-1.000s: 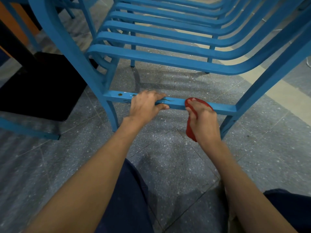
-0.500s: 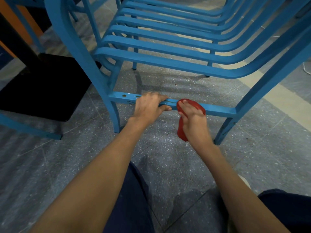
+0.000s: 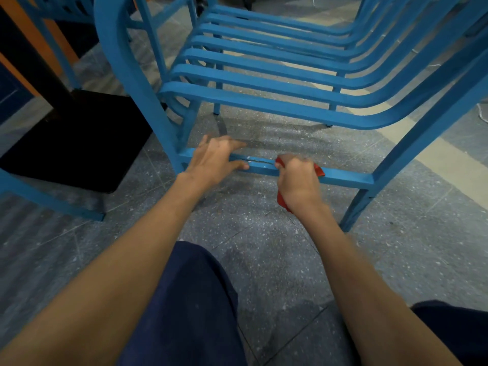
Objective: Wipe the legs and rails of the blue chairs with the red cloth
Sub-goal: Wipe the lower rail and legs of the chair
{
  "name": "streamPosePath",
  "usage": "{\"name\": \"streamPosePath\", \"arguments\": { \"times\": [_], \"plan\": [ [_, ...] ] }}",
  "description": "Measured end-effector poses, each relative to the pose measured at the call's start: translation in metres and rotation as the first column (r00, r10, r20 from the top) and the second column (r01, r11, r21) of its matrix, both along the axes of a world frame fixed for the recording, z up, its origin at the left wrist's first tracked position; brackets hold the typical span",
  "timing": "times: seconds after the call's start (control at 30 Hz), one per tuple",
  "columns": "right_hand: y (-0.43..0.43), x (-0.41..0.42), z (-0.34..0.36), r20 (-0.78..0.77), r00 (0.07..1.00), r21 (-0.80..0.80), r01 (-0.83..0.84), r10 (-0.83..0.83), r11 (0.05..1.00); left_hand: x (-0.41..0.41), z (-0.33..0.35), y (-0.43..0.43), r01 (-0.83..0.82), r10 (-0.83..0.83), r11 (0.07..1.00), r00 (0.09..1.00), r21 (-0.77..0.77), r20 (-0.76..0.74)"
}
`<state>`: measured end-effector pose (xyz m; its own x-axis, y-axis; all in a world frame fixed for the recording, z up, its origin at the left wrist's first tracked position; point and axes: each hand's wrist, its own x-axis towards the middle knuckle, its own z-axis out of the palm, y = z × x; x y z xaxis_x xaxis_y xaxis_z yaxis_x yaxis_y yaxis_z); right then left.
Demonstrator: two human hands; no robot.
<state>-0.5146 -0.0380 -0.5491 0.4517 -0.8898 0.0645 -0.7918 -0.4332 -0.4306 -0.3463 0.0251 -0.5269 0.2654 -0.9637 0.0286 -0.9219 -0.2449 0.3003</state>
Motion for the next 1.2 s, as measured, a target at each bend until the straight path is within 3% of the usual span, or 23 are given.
{"name": "streamPosePath", "arguments": {
  "times": [0.07,0.17,0.3,0.47,0.7,0.87,1.0,1.07,1.2],
  "plan": [
    [0.006,-0.006,-0.009,0.092,0.990,-0.049,-0.099,0.103,0.994,0.013,-0.001,0.005,-0.031,0.032,0.999,0.999,0.025,-0.032],
    [0.008,-0.029,-0.015,0.177,0.977,-0.048,-0.111,0.118,0.993,0.024,-0.005,0.013,-0.057,0.060,0.997,0.996,0.045,-0.066],
    [-0.002,-0.047,-0.007,0.135,0.990,-0.056,0.033,-0.026,0.998,0.022,-0.009,0.014,-0.063,0.066,0.997,0.991,0.033,-0.116],
    [-0.008,-0.010,0.009,-0.021,0.975,0.048,0.221,-0.220,0.974,0.020,-0.010,0.015,-0.066,0.068,0.997,0.993,0.026,-0.092],
    [0.027,0.019,-0.014,0.162,0.981,-0.046,-0.097,0.104,0.994,0.017,-0.009,0.016,-0.068,0.069,0.998,0.994,0.013,-0.084],
    [0.015,-0.009,-0.015,0.164,0.986,-0.117,0.010,0.009,0.993,0.018,-0.009,0.018,-0.072,0.071,0.997,0.992,-0.006,-0.106],
    [0.012,0.016,-0.008,0.080,0.986,-0.030,0.148,-0.145,0.989,0.018,-0.011,0.018,-0.083,0.078,0.996,0.988,-0.032,-0.132],
    [0.021,0.031,-0.007,0.061,0.992,-0.030,0.108,-0.106,0.994,0.018,-0.012,0.017,-0.085,0.079,0.996,0.987,-0.040,-0.141],
    [0.041,0.034,-0.014,0.139,0.981,-0.031,-0.133,0.136,0.991,0.019,-0.013,0.017,-0.086,0.079,0.995,0.986,-0.043,-0.143]
  ]
}}
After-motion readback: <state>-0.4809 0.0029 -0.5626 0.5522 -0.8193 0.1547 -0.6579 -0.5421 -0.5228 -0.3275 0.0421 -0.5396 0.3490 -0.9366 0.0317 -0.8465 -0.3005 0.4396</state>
